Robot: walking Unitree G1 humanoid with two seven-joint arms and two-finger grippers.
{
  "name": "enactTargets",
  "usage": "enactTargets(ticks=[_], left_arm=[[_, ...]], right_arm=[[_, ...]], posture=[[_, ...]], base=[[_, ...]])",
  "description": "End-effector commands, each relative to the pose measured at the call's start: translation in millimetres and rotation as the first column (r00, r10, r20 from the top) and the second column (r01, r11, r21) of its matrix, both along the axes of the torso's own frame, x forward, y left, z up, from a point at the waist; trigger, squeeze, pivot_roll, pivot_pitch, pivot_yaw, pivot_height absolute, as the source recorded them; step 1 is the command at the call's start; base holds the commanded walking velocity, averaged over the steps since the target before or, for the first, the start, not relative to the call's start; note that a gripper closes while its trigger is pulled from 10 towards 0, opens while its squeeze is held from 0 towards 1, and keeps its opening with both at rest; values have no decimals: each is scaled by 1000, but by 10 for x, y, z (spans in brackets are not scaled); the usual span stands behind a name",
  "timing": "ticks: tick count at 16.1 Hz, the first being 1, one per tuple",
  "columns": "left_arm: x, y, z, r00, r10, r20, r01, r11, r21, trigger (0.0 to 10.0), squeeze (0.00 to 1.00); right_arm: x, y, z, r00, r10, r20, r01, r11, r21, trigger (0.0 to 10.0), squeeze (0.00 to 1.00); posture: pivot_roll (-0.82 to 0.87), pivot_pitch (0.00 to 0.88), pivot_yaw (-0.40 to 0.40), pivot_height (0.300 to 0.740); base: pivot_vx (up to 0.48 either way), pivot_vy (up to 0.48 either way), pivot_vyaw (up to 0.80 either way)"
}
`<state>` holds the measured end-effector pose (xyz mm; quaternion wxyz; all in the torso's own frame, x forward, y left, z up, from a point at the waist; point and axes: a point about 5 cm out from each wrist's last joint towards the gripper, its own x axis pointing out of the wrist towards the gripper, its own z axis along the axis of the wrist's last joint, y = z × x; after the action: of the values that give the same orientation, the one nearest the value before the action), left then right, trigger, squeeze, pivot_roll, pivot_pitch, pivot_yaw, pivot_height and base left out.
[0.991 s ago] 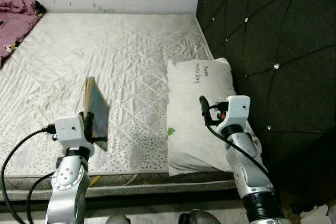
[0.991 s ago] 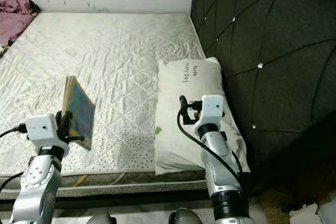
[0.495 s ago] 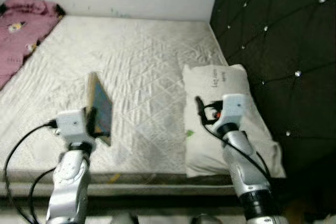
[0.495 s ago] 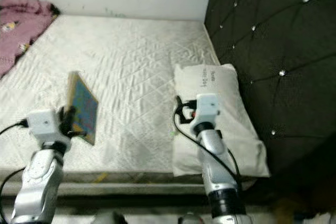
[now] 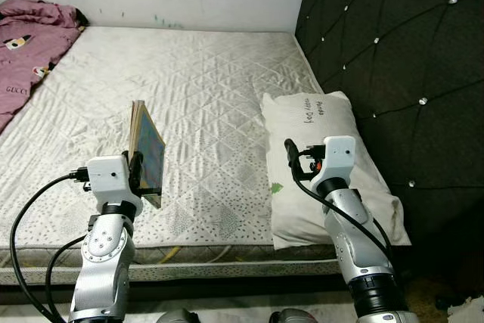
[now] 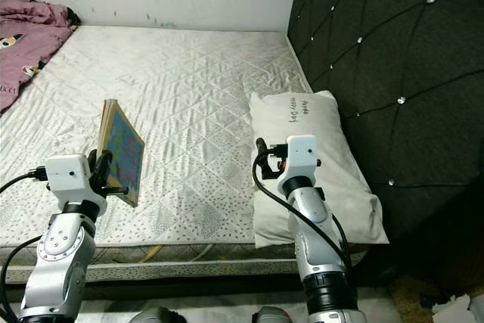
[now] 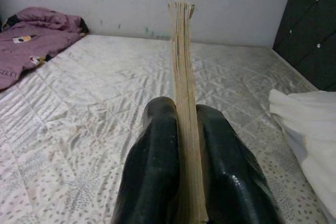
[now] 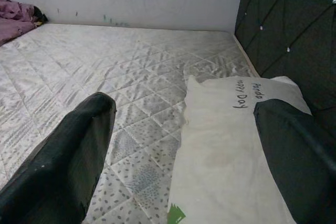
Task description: Clean up the room
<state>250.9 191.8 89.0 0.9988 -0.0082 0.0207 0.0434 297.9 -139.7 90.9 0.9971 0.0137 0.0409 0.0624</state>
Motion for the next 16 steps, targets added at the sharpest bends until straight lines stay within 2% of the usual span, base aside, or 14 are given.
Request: enactTargets(ticks=[1,2,14,16], left_arm=[[49,-26,82,999,-12,43,12,1000,0,10000,0],[50,-30,83,999,-14,43,14,1000,-4,10000,0],[62,-64,80,999,-19,43,20,1000,-23,10000,0],[62,-64,78,999,-19,42,20,1000,-24,10000,0]], right_arm=[[26,-23,31,1000,-12,2,12,1000,-3,10000,0],[26,-20,30,1000,-10,2,10,1000,-2,10000,0],[39,-11,43,1000,3,7,-3,1000,-9,10000,0],[39,-10,43,1000,4,6,-4,1000,-9,10000,0]], posture=[[-70,0,-14,740],[-70,0,-14,740],[-76,0,-17,740],[-76,0,-17,722]], base=[[0,0,-800],[0,0,-656],[0,0,0],[0,0,0]])
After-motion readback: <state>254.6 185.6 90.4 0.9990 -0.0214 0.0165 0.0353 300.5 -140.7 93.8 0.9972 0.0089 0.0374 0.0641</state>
